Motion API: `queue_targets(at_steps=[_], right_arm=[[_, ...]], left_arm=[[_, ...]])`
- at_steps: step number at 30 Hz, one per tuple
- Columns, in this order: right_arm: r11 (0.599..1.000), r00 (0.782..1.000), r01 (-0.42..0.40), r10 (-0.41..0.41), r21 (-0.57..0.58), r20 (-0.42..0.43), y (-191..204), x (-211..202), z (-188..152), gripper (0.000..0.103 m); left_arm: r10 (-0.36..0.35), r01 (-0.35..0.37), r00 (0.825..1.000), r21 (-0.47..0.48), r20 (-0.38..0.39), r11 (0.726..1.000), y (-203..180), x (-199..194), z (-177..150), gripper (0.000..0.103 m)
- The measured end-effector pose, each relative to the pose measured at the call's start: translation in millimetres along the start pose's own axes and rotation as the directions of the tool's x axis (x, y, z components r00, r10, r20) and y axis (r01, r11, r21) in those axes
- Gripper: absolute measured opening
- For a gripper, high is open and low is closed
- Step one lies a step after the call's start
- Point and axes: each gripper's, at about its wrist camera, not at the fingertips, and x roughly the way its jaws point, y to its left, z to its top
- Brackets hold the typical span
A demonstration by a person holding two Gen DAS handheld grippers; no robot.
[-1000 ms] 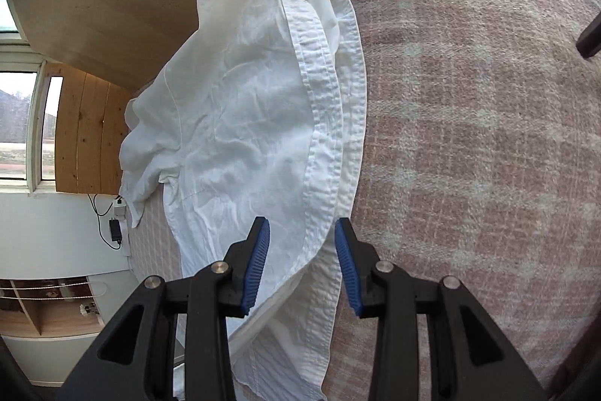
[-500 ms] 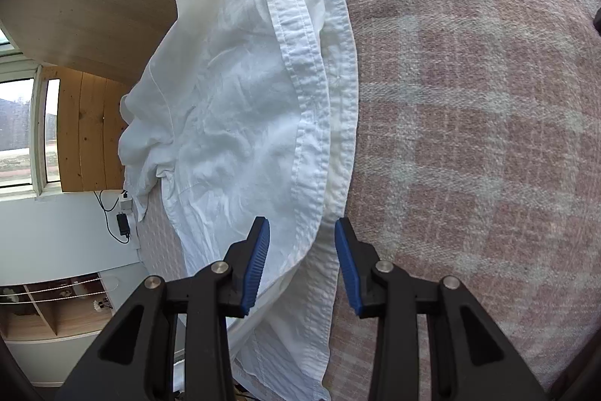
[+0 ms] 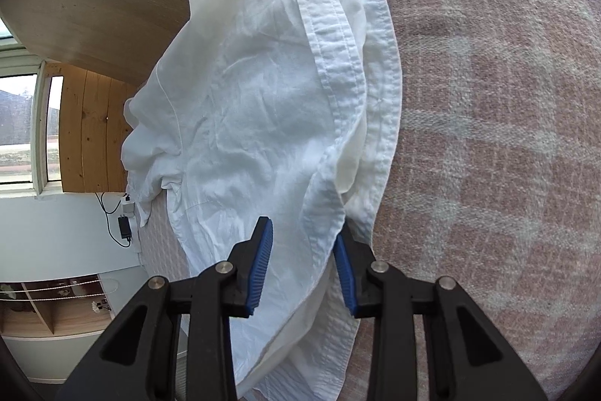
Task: Fold clothes
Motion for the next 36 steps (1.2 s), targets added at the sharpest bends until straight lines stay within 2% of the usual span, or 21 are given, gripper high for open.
queue_targets(at_steps=[1,5,12,17,20,23,25,27,30,31,32,34,36], right_arm=[[1.000,1.000,0.003,-0.003,-0.005,0.009,1.4,-0.4,0.1,0.005],[0.998,0.997,0.019,-0.014,-0.055,0.078,18.2,-6.9,3.0,0.003],[0.986,0.987,0.086,-0.065,-0.146,0.146,49.0,-22.6,11.8,0.002],[0.981,0.985,0.152,-0.141,-0.119,0.103,21.3,-15.1,17.9,0.003],[0.977,0.984,0.180,-0.178,-0.116,0.030,8.5,-12.0,19.0,0.008],[0.968,0.968,0.224,-0.208,-0.114,0.139,10.0,-42.4,25.3,0.021],[0.962,0.958,0.241,-0.215,-0.126,0.190,16.1,-53.3,38.8,0.029],[0.958,0.949,0.250,-0.214,-0.138,0.233,22.4,-61.6,53.6,0.031],[0.929,0.924,0.323,-0.270,-0.180,0.270,32.3,-53.6,83.5,0.033],[0.918,0.916,0.350,-0.294,-0.186,0.274,34.1,-48.1,93.7,0.033],[0.918,0.918,0.349,-0.294,-0.190,0.264,34.2,-42.3,103.8,0.033],[0.928,0.935,0.318,-0.272,-0.196,0.228,32.4,-31.1,119.6,0.033],[0.905,0.917,0.376,-0.332,-0.200,0.221,31.3,-21.5,130.5,0.033]], left_arm=[[-0.012,0.012,1.000,0.004,-0.004,1.000,-2.4,1.5,-0.2,0.002],[-0.065,0.065,0.998,0.031,-0.021,0.997,-17.0,10.8,-1.0,0.002],[-0.168,0.184,0.981,0.175,-0.099,0.967,-69.0,57.4,-4.6,0.002],[-0.213,0.255,0.957,0.218,-0.196,0.942,-80.4,96.8,-12.4,0.002],[-0.221,0.276,0.944,0.225,-0.243,0.934,-80.0,108.2,-20.2,0.002],[-0.238,0.298,0.936,0.223,-0.261,0.928,-79.9,110.2,-23.9,0.002],[-0.243,0.307,0.932,0.227,-0.270,0.924,-80.0,109.9,-23.9,0.002],[-0.248,0.315,0.927,0.225,-0.281,0.922,-79.1,110.1,-22.8,0.002],[-0.250,0.322,0.921,0.223,-0.298,0.920,-78.4,112.0,-21.2,0.002],[-0.251,0.323,0.920,0.221,-0.301,0.920,-78.1,112.7,-20.5,0.002],[-0.254,0.326,0.919,0.217,-0.302,0.920,-77.6,113.1,-19.8,0.002],[-0.258,0.329,0.917,0.210,-0.305,0.920,-77.4,114.5,-19.1,0.002],[-0.261,0.333,0.914,0.206,-0.311,0.920,-76.8,116.1,-19.3,0.002]])
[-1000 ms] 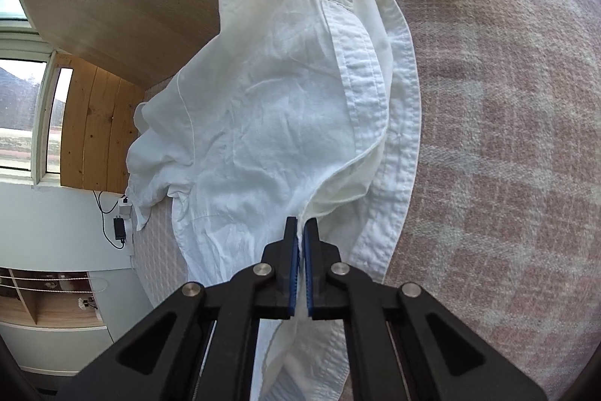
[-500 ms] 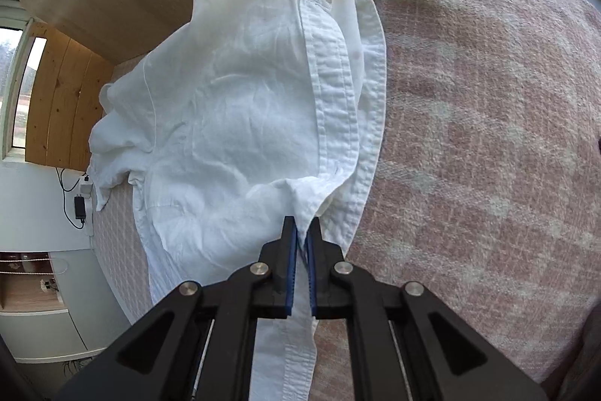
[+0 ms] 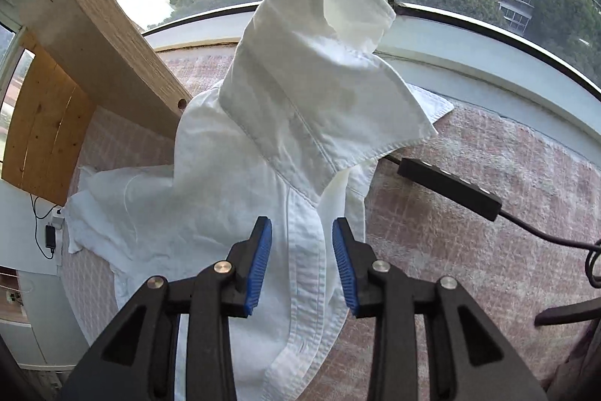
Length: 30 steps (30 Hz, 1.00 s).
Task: Fold clothes
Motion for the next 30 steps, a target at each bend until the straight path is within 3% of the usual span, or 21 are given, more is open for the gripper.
queue_targets(at_steps=[5,9,10,11,15,18,22,25,30], right_arm=[[1.000,0.999,-0.003,0.003,0.003,-0.040,-5.6,19.6,7.2,0.033],[0.999,0.999,-0.032,0.032,0.014,-0.014,-11.2,20.9,10.9,0.032],[0.999,0.999,-0.043,0.044,0.018,-0.007,-13.0,20.8,11.5,0.027],[0.997,0.998,-0.067,0.067,0.024,-0.009,-14.9,21.2,11.5,0.008],[0.998,0.997,-0.057,0.056,0.009,0.043,-18.1,6.8,11.0,0.006],[0.999,0.994,-0.029,0.025,0.034,0.110,-24.7,-0.5,18.2,0.005],[0.997,0.995,0.080,-0.079,-0.020,0.067,-15.6,22.5,23.9,0.006],[0.985,0.985,0.158,-0.153,-0.064,0.076,-8.3,19.1,24.2,0.019],[0.980,0.978,0.176,-0.163,-0.093,0.127,-0.4,-27.0,12.3,0.029]], left_arm=[[-0.010,0.010,1.000,-0.002,-0.008,1.000,2.4,1.9,0.4,0.002],[-0.014,0.014,1.000,0.003,-0.016,1.000,1.9,5.4,0.9,0.002],[-0.014,0.014,1.000,0.004,-0.018,1.000,1.5,6.6,0.9,0.002],[-0.014,0.014,1.000,0.006,-0.020,1.000,1.0,7.5,0.6,0.002],[-0.017,0.017,1.000,0.013,-0.021,1.000,0.9,8.3,-1.6,0.002],[-0.018,0.019,1.000,0.006,-0.024,1.000,2.9,10.3,-2.5,0.002],[-0.018,0.018,1.000,0.016,-0.025,1.000,1.4,8.8,-5.1,0.003],[-0.020,0.021,0.999,0.021,-0.028,1.000,-1.8,8.0,-7.3,0.004],[-0.022,0.023,1.000,0.059,-0.018,0.998,-14.4,-6.3,-11.0,0.006]])
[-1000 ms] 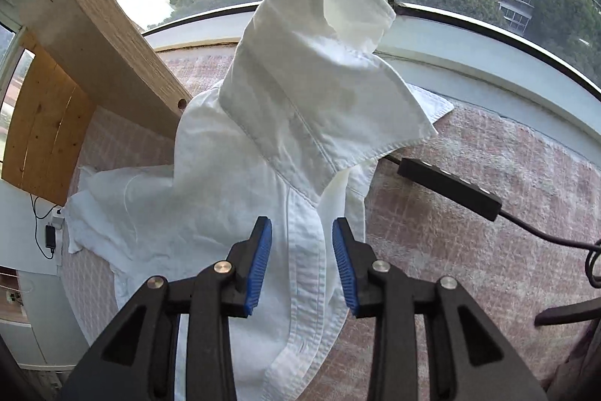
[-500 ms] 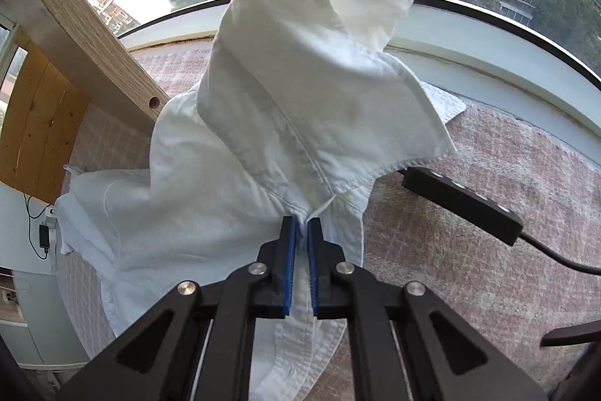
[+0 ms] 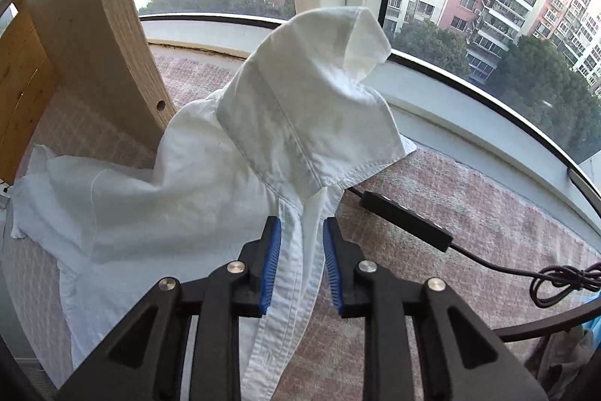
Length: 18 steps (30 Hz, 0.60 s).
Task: Fold clothes
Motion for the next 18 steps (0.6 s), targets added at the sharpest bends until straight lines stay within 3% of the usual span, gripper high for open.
queue_targets(at_steps=[4,8,10,14,15,18], right_arm=[[0.992,0.992,-0.122,0.122,0.032,0.000,-3.1,-53.0,-23.9,0.031],[0.979,0.980,-0.201,0.201,0.044,-0.004,35.0,-98.0,-83.8,0.034],[0.975,0.975,-0.219,0.220,0.044,-0.010,44.2,-119.4,-129.5,0.040],[0.975,0.971,-0.223,0.223,0.004,-0.092,68.7,-143.5,-224.7,0.043],[0.976,0.970,-0.219,0.219,0.007,-0.110,73.9,-145.4,-246.6,0.043],[0.979,0.967,-0.198,0.202,0.039,-0.156,87.5,-138.8,-302.6,0.043]], left_arm=[[0.007,-0.007,1.000,0.015,0.003,1.000,-7.5,-32.6,-22.6,0.009],[0.096,-0.096,0.995,-0.089,-0.012,0.991,22.0,-74.1,-71.3,0.019],[0.140,-0.140,0.990,-0.221,-0.014,0.965,55.4,-89.2,-96.5,0.019],[0.125,-0.097,0.992,-0.492,0.024,0.865,127.0,-108.8,-126.3,0.020],[0.110,-0.077,0.993,-0.527,0.033,0.847,140.3,-109.2,-128.6,0.023],[0.082,-0.063,0.997,-0.543,0.011,0.838,162.5,-97.6,-126.6,0.039]])
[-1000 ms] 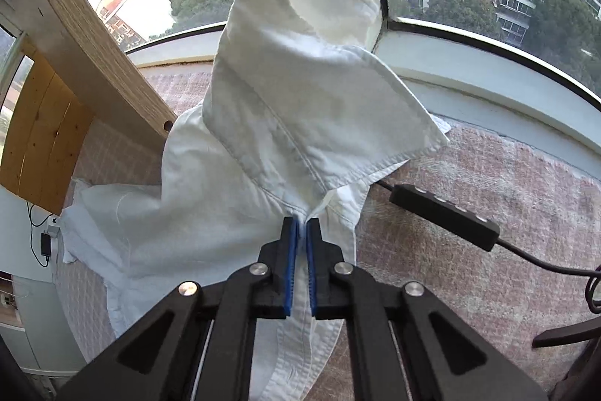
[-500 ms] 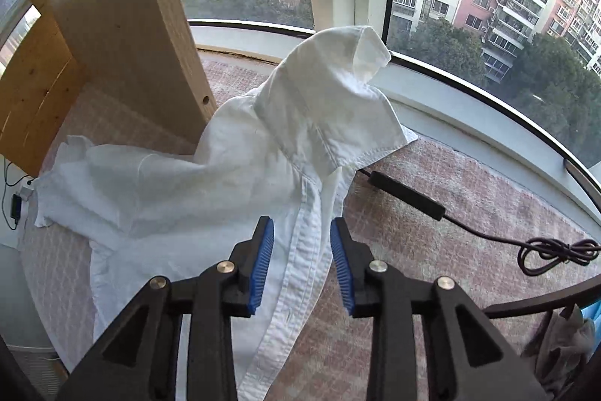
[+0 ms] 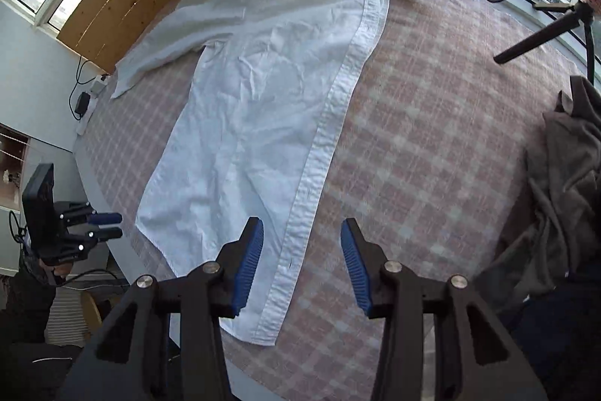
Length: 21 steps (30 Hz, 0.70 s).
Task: Fold clothes
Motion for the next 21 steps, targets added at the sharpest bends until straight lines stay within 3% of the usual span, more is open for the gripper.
queue_targets(at_steps=[5,7,8,11,16,21], right_arm=[[0.997,0.998,0.017,-0.012,0.073,-0.059,10.5,35.8,-55.7,0.043],[0.997,0.999,0.015,-0.012,0.069,-0.047,22.8,42.0,-64.7,0.043],[0.998,0.999,0.004,-0.001,0.056,-0.043,31.3,43.9,-67.5,0.043],[1.000,0.999,-0.025,0.025,-0.014,-0.029,63.8,46.5,-71.0,0.043],[0.989,0.999,0.011,-0.018,-0.144,-0.048,108.2,56.3,-72.4,0.043],[0.982,0.995,0.071,-0.083,-0.175,-0.064,113.9,66.3,-75.1,0.043]], left_arm=[[-0.027,0.023,0.996,-0.050,-0.080,0.999,10.9,31.3,12.2,0.036],[-0.048,0.042,0.995,-0.069,-0.091,0.997,13.0,37.3,15.8,0.021],[-0.050,0.044,0.994,-0.070,-0.098,0.997,12.1,38.5,18.0,0.001],[-0.043,0.038,0.993,-0.037,-0.113,0.999,0.1,36.3,24.6,0.002],[-0.020,0.020,0.995,-0.002,-0.102,1.000,-19.0,29.0,41.7,0.002],[-0.005,0.004,0.997,-0.009,-0.083,1.000,-26.8,24.2,49.6,0.002]])
